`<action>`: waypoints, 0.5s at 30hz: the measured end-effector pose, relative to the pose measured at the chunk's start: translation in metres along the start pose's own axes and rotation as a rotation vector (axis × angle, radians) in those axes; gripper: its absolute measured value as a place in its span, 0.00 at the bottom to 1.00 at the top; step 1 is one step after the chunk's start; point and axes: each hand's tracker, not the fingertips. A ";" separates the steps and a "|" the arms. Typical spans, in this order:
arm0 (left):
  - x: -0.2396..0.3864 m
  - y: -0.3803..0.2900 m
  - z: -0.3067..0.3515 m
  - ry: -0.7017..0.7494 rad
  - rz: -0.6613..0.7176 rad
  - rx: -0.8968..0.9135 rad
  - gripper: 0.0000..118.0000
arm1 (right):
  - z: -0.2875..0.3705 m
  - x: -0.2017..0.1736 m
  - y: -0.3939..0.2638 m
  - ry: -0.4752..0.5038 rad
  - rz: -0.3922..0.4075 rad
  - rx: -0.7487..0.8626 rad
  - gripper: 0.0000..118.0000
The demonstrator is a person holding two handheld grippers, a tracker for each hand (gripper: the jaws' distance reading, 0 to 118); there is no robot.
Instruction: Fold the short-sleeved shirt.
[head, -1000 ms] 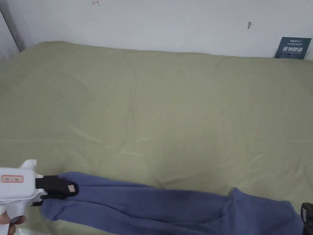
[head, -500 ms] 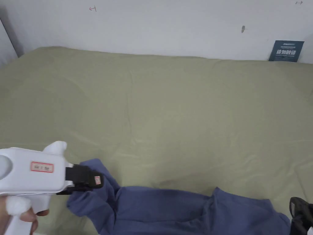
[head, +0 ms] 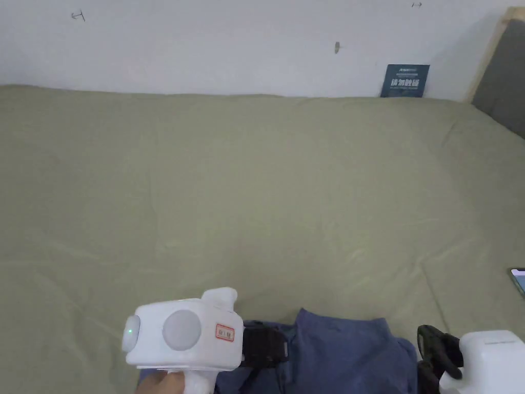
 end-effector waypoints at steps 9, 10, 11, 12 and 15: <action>-0.034 0.002 0.090 -0.111 0.066 0.208 0.00 | -0.003 -0.008 0.003 0.011 -0.014 -0.018 0.00; -0.041 -0.002 0.095 -0.084 0.087 0.230 0.00 | -0.004 -0.009 0.003 0.017 -0.017 -0.020 0.00; -0.047 -0.004 0.098 -0.080 0.075 0.210 0.00 | -0.004 -0.010 0.003 0.023 -0.020 -0.021 0.00; -0.052 -0.002 0.096 -0.079 0.071 0.186 0.00 | -0.004 -0.012 0.003 0.029 -0.020 -0.021 0.00; -0.058 -0.010 0.082 -0.070 0.102 0.141 0.00 | -0.005 -0.016 0.003 0.040 -0.015 -0.025 0.00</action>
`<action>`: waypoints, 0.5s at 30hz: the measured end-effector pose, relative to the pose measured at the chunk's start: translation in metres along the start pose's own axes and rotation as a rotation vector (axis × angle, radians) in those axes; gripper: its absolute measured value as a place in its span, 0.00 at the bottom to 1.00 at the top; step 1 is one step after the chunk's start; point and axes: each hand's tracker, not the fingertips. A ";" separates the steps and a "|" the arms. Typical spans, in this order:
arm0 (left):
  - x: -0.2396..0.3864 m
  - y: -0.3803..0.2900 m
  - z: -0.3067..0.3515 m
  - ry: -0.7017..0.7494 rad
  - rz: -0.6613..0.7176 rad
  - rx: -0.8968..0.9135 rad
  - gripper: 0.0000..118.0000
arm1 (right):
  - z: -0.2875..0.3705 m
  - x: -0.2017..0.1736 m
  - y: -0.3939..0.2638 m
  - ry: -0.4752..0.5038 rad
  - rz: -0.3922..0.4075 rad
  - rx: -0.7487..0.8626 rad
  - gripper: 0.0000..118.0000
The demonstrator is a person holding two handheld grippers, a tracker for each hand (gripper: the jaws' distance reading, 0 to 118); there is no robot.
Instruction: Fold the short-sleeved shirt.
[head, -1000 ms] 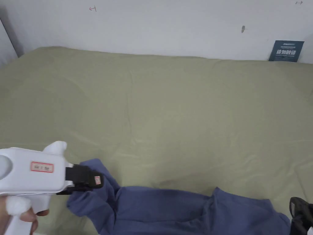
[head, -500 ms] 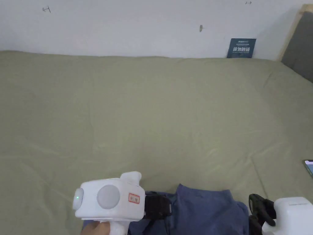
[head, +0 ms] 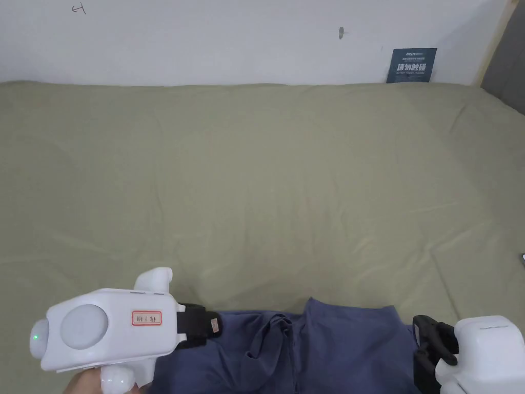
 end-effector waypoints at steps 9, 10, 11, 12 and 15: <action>0.027 -0.034 -0.122 -0.126 0.078 -0.197 0.00 | 0.001 0.008 -0.008 -0.017 -0.002 -0.044 0.00; 0.029 -0.036 -0.123 -0.135 0.068 -0.177 0.00 | 0.002 0.009 -0.008 -0.022 -0.002 -0.049 0.00; 0.033 -0.035 -0.121 -0.127 0.043 -0.154 0.00 | 0.002 0.010 -0.009 -0.025 -0.004 -0.052 0.00; 0.036 -0.032 -0.119 -0.108 0.013 -0.157 0.00 | 0.001 0.011 -0.009 -0.027 -0.005 -0.058 0.00; 0.038 -0.026 -0.099 -0.097 -0.001 -0.159 0.00 | -0.004 0.009 -0.008 -0.027 0.008 -0.068 0.00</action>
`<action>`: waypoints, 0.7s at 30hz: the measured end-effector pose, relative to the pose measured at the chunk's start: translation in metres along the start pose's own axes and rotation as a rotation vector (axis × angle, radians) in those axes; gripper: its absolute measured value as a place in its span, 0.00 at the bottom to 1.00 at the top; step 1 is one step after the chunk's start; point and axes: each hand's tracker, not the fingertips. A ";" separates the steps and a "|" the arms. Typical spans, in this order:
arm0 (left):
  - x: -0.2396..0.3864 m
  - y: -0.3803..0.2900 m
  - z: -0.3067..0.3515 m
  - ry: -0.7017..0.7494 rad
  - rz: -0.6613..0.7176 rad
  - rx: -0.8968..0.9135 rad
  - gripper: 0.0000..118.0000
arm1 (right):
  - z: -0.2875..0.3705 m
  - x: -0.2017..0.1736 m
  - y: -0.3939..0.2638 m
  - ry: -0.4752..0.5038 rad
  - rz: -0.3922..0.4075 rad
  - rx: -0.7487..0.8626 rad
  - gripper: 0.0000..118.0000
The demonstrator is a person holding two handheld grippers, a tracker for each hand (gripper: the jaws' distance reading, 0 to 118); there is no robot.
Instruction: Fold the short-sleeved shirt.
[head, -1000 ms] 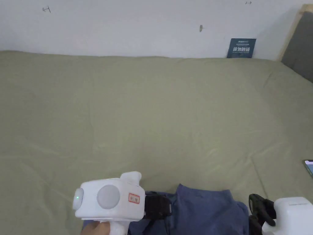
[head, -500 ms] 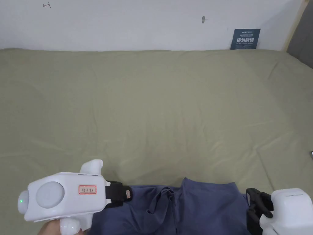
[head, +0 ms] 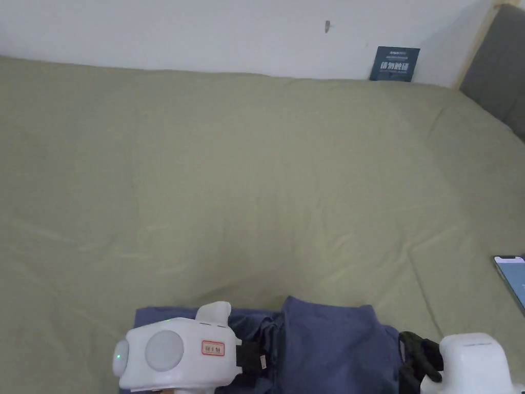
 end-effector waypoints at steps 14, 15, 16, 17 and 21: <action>-0.108 0.017 0.168 0.073 0.062 0.173 0.00 | 0.000 -0.032 0.019 0.061 0.019 0.097 0.00; -0.117 0.017 0.169 0.048 0.098 0.163 0.00 | 0.001 -0.033 0.020 0.060 0.019 0.105 0.00; -0.123 0.017 0.168 0.041 0.129 0.166 0.00 | 0.001 -0.033 0.020 0.059 0.019 0.116 0.00; -0.128 0.017 0.167 0.032 0.124 0.155 0.00 | 0.002 -0.033 0.020 0.057 0.018 0.125 0.00; -0.138 0.016 0.160 -0.057 0.162 0.130 0.09 | 0.005 -0.034 0.024 0.047 0.016 0.153 0.00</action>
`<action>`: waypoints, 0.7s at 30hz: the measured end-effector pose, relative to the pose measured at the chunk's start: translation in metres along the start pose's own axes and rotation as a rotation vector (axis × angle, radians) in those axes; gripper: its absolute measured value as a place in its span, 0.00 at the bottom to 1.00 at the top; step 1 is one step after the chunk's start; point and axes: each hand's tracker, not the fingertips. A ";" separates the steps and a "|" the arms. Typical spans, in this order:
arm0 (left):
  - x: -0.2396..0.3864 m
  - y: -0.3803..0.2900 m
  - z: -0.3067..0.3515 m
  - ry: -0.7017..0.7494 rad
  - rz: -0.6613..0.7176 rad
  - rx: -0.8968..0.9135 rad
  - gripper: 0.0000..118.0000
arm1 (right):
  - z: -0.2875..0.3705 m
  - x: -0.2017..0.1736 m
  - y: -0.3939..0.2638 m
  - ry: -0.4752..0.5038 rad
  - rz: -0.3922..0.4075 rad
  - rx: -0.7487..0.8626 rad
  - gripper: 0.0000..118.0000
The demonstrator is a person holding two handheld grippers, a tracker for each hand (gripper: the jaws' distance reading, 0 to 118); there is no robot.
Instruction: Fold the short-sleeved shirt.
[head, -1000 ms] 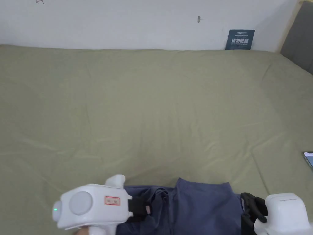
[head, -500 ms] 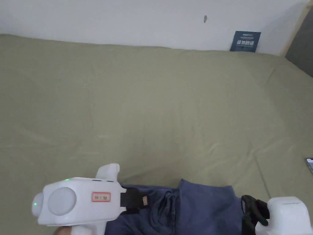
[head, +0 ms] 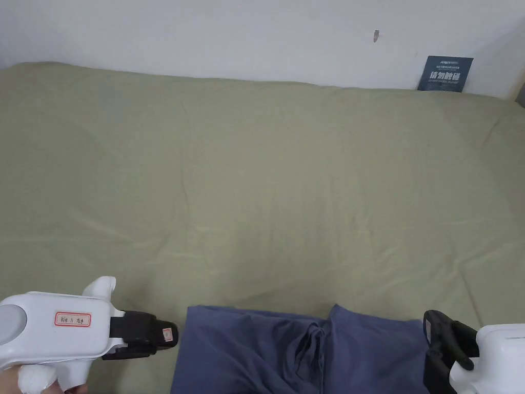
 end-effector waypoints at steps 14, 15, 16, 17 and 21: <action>-0.010 0.007 -0.074 -0.183 0.159 -0.086 0.09 | 0.010 0.016 0.005 -0.068 -0.015 0.029 0.00; -0.005 0.003 -0.085 -0.057 0.118 -0.083 0.09 | 0.010 0.017 0.006 -0.076 -0.018 0.035 0.00; -0.007 0.000 -0.089 -0.119 0.115 -0.086 0.09 | 0.011 0.019 0.008 -0.083 -0.020 0.043 0.00; -0.011 0.001 -0.080 -0.181 0.148 -0.069 0.09 | 0.013 0.020 0.010 -0.089 -0.023 0.055 0.00; -0.006 0.000 -0.056 -0.097 0.158 0.017 0.09 | 0.018 0.021 0.023 -0.113 -0.036 0.113 0.00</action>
